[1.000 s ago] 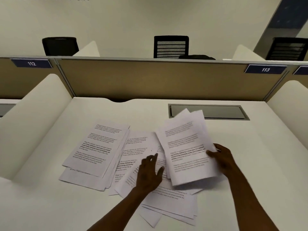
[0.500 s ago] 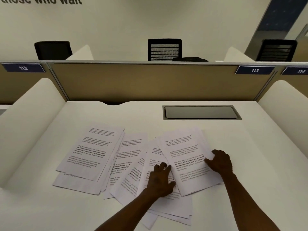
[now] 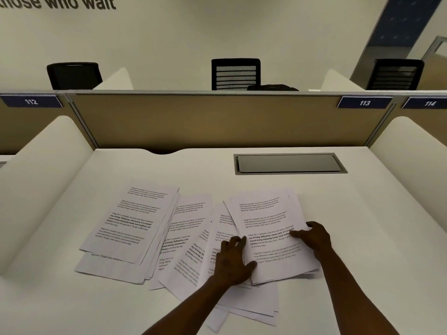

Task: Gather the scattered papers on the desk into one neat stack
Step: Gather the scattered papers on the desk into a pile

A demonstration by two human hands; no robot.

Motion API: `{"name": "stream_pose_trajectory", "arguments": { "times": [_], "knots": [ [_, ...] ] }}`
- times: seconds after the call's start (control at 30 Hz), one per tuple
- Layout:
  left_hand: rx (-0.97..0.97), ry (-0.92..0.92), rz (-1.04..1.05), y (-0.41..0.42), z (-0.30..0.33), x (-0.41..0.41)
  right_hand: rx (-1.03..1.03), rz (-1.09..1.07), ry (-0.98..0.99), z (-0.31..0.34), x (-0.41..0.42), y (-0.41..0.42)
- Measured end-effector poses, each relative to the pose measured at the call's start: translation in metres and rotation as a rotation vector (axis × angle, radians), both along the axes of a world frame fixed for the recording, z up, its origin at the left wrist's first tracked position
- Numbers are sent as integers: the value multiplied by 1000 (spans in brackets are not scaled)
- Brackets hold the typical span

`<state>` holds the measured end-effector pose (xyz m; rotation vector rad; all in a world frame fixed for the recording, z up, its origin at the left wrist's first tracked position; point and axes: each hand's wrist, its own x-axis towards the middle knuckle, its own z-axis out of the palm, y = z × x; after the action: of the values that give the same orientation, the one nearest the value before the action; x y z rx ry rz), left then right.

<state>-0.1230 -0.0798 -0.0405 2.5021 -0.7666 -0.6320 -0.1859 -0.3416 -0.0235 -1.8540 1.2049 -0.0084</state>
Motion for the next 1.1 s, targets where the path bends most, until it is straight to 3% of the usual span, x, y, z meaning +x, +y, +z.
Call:
{"name": "stream_pose_trajectory", "arguments": {
  "times": [0.2, 0.4, 0.53, 0.67, 0.8, 0.93, 1.1],
  "knots": [
    [-184, 196, 211, -2, 6, 4, 141, 19, -86, -5, -3, -2],
    [-201, 229, 213, 1, 0, 7, 177, 102, -227, -16, -11, 1],
    [-274, 29, 311, 18, 3, 16, 412, -56, -414, 24, -25, 34],
    [-138, -121, 414, 46, 0, 33, 572, -195, -495, 10, -43, 67],
    [22, -122, 375, 63, -9, 41, 386, -172, -337, -12, -58, 112],
    [70, -169, 342, 64, -10, 40, -236, -25, -52, -9, -61, 147],
    [67, -200, 337, 65, -7, 42, -248, 48, -62, -4, -56, 162]
  ]
}}
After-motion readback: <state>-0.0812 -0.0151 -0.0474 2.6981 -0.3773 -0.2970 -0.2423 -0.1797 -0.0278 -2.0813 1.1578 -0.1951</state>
